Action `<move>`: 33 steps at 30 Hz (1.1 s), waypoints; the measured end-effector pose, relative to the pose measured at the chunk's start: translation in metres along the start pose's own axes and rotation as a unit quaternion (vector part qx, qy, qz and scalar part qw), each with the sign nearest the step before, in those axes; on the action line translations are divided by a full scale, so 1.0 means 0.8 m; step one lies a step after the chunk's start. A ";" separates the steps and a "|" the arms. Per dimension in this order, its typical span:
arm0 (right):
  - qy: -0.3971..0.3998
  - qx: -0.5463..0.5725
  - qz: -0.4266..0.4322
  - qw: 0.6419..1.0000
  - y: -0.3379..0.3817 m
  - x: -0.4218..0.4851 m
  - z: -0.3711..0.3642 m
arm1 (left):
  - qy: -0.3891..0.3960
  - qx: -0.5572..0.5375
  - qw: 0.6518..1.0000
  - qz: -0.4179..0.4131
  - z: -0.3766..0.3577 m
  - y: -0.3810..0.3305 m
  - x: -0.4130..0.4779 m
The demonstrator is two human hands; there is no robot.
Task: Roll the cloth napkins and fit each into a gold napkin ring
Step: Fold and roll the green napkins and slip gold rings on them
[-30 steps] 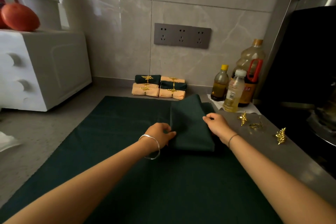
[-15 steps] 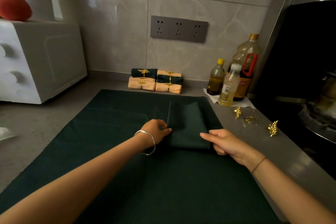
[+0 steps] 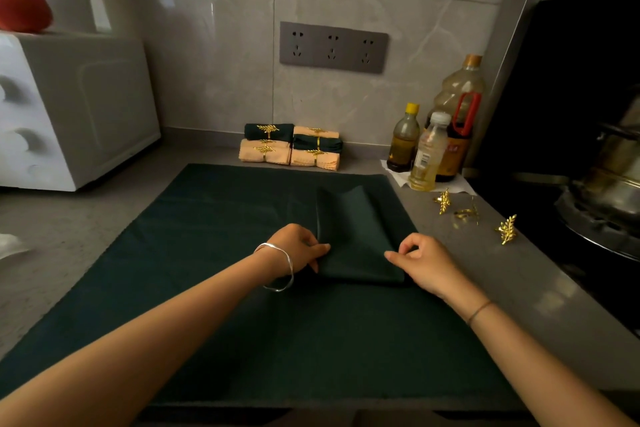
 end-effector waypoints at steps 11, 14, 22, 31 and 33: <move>-0.011 0.004 0.016 1.000 0.008 -0.016 0.000 | -0.001 0.020 1.000 0.024 -0.004 -0.006 -0.005; -0.078 -0.163 0.101 0.978 0.041 -0.038 0.012 | -0.092 0.167 0.982 -0.001 0.008 -0.025 -0.026; 0.185 -0.356 0.149 0.904 0.032 -0.058 -0.070 | 0.064 0.382 0.916 -0.106 -0.074 -0.034 -0.034; 0.143 -0.389 0.172 0.894 0.055 -0.059 -0.051 | 0.092 0.368 0.919 -0.109 -0.074 -0.028 -0.035; 0.124 -0.388 0.181 0.895 0.065 -0.055 -0.042 | 0.092 0.373 0.916 -0.111 -0.071 -0.033 -0.036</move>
Point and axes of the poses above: each hand's wrist, its own x-axis towards the middle knuckle, its own z-axis out of the back of the hand, y = z × x, the point moved 10 cm from there along x, towards the middle knuckle, and after that the axes turned 8 degrees about y, right-handed, at the moved point
